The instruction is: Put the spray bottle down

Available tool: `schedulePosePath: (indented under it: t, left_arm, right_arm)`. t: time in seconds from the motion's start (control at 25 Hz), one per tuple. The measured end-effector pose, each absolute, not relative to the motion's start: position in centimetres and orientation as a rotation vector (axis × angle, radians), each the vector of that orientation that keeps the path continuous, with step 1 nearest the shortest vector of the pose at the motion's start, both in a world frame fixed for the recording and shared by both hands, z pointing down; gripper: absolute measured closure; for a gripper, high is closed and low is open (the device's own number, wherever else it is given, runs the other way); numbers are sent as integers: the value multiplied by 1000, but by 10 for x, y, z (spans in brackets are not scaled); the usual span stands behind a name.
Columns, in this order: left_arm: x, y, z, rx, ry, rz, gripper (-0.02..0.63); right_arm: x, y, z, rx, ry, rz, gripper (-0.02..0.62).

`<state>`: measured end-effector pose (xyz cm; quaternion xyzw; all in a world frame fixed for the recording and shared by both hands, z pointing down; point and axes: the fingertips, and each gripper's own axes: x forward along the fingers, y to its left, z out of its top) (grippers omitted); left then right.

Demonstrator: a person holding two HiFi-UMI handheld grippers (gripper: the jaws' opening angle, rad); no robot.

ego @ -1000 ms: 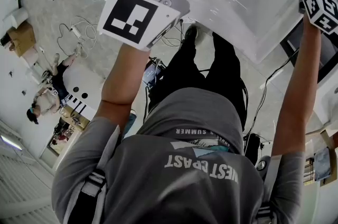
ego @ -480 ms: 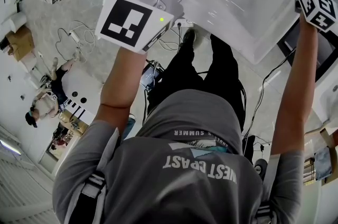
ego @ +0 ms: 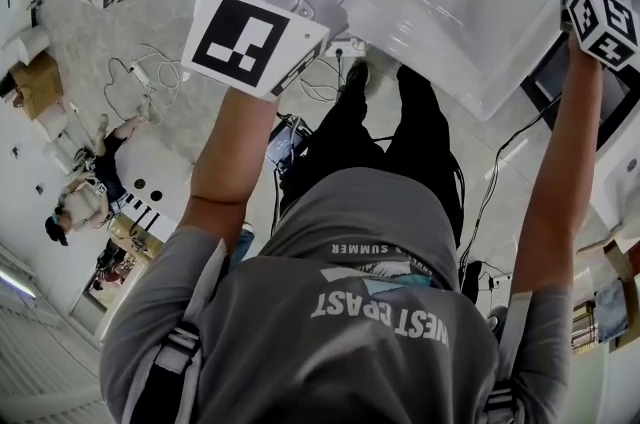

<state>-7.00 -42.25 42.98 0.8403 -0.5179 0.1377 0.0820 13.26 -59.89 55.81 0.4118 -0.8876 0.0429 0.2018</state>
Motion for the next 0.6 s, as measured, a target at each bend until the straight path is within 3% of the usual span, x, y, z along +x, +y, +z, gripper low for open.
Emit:
schedulePosePath:
  t: [0.6]
  left_arm:
    - [-84,-403,390,2545,-1596,390,603]
  right_arm:
    - [140,-582,575,1066,-2368,186,91]
